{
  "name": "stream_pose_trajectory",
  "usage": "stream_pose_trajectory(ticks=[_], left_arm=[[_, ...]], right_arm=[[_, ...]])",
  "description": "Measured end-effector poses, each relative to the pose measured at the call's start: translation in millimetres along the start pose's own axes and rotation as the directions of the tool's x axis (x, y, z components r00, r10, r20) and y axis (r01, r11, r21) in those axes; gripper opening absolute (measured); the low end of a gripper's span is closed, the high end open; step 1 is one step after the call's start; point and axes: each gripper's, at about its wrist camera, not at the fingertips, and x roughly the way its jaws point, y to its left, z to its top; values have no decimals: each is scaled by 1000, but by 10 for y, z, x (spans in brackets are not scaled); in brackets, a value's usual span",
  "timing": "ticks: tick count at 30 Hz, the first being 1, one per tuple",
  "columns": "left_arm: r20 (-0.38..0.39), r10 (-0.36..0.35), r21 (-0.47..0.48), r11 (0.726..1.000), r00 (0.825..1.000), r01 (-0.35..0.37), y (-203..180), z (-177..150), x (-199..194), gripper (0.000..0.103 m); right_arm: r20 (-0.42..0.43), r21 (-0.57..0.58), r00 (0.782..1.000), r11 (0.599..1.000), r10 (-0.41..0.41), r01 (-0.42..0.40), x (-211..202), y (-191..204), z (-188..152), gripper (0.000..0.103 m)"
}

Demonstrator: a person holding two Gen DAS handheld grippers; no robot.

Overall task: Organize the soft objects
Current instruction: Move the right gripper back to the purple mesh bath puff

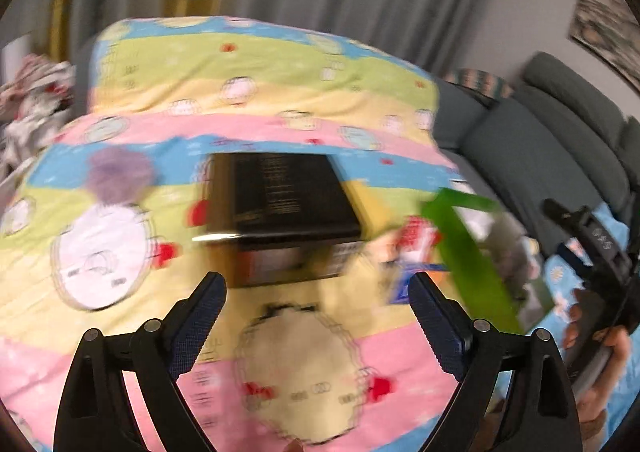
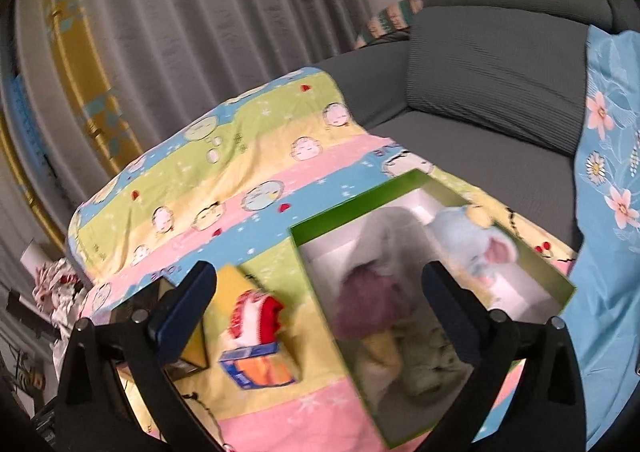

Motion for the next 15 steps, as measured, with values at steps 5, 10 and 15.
stream_pose_trajectory(ticks=[5, 10, 15], left_arm=[[-4, 88, -98, 991, 996, -88, 649, -130, -130, 92], [14, 138, -195, 972, 990, -133, 1195, -279, -272, 92], [25, 210, -280, 940, 977, -195, 1670, -422, -340, 92]], right_arm=[[-10, -80, 999, 996, 45, -45, 15, 327, -135, 102], [-23, -175, 998, 983, 58, -61, 29, 696, -297, 102], [-86, -277, 990, 952, 111, -130, 65, 1150, -538, 102]])
